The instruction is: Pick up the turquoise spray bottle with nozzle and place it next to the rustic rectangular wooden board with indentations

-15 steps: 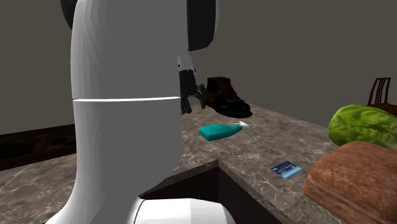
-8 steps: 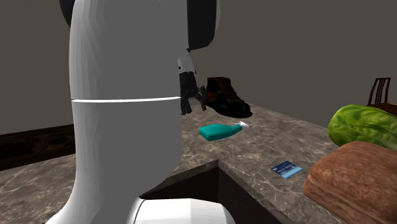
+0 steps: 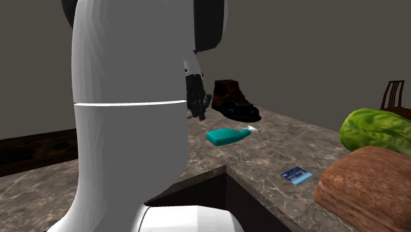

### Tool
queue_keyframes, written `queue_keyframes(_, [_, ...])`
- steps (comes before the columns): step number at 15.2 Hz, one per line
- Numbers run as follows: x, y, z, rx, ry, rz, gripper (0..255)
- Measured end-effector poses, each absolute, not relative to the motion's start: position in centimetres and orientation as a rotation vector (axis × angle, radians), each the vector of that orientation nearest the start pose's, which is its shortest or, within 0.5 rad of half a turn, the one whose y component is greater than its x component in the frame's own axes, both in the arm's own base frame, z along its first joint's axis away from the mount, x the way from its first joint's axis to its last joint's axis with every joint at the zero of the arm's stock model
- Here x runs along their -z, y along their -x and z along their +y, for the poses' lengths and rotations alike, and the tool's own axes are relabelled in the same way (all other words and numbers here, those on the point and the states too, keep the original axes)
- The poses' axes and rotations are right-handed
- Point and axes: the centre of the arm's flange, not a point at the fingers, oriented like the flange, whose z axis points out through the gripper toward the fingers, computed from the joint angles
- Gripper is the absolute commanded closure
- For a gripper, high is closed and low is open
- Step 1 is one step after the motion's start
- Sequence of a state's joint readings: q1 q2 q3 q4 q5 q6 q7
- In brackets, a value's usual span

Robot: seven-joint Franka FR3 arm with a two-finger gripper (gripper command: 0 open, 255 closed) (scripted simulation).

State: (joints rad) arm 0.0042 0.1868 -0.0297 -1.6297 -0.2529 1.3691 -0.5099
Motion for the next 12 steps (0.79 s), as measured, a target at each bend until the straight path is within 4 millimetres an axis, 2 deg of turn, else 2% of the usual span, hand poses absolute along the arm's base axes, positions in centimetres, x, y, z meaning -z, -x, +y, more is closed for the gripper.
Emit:
queue_keyframes(3, [-48.4, -56.5, -4.4, -0.808, 3.078, -0.769, 255])
queue_keyframes(4, [-48.4, -56.5, -4.4, -0.808, 3.078, -0.769, 0])
queue_keyframes(6, [-48.5, -56.0, -4.9, -0.792, 3.065, -0.821, 0])
queue_keyframes(9, [-48.5, -54.1, -8.0, -0.692, 2.946, -1.158, 0])
queue_keyframes(12, [-48.1, -52.5, -12.3, -0.567, 2.756, -1.531, 0])
